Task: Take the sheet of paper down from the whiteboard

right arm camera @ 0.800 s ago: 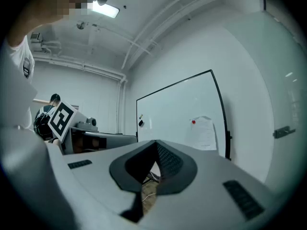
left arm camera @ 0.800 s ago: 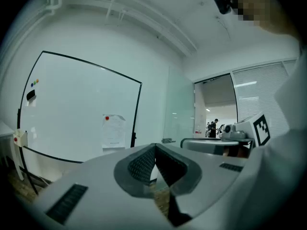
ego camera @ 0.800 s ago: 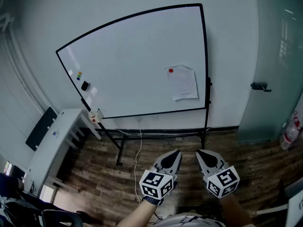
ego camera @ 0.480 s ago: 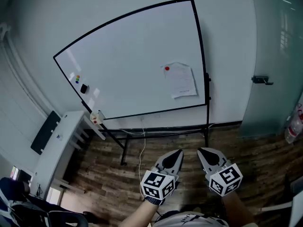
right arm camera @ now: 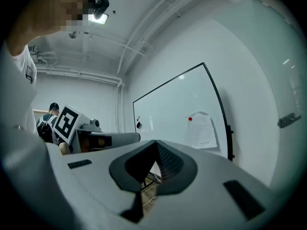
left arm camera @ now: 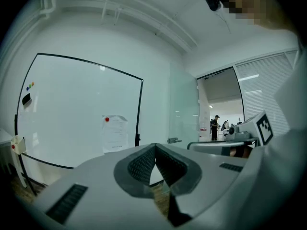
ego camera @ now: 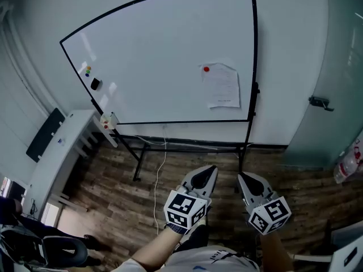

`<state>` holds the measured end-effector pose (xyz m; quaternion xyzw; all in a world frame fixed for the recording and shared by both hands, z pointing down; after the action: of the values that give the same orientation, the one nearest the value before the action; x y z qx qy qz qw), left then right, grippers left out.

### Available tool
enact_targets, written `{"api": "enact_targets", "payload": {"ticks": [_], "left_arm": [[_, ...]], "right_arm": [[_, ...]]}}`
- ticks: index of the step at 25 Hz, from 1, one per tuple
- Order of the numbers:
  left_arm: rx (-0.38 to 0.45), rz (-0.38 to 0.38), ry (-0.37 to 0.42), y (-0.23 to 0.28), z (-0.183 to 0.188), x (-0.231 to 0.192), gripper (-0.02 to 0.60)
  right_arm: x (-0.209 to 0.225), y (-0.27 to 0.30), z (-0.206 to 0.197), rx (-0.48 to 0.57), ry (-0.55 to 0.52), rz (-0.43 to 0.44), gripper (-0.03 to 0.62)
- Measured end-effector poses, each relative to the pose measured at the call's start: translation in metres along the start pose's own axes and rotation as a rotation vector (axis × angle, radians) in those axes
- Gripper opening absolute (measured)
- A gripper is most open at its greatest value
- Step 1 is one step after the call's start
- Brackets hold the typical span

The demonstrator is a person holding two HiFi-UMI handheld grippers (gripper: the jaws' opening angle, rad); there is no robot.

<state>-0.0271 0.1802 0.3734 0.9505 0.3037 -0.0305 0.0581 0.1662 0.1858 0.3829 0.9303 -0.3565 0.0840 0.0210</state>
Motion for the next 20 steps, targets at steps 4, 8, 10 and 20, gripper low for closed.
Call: {"api": "enact_targets", "payload": {"ticks": [4,8,10,20], "left_arm": [[0.021,-0.016,-0.003,0.030,0.003,-0.034,0.012],[0.027,-0.045,0.002,0.069,0.008,-0.071,0.012],[0.028,-0.056,0.010,0.087,0.013,-0.095,0.012],[0.027,-0.112,0.039,0.166,0.033,-0.204,0.012]], "right_arm": [[0.018,0.032,0.004,-0.005,-0.022,-0.035,0.011],[0.041,0.073,0.009,-0.018,-0.033,-0.075,0.011],[0.053,0.099,0.012,-0.017,-0.036,-0.092,0.009],[0.092,0.210,0.022,-0.007,-0.043,-0.194,0.011]]}}
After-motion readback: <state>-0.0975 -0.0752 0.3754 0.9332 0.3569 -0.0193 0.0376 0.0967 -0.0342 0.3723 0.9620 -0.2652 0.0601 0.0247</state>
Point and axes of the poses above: the fingertips, and each gripper's own axes: y forward along the fingers, x to its right, z out of its top, the point moved 9 cm from there along -y, backward along the fingers, and after that the axes turned 2 degrees about -z, right-handed, at the moved point
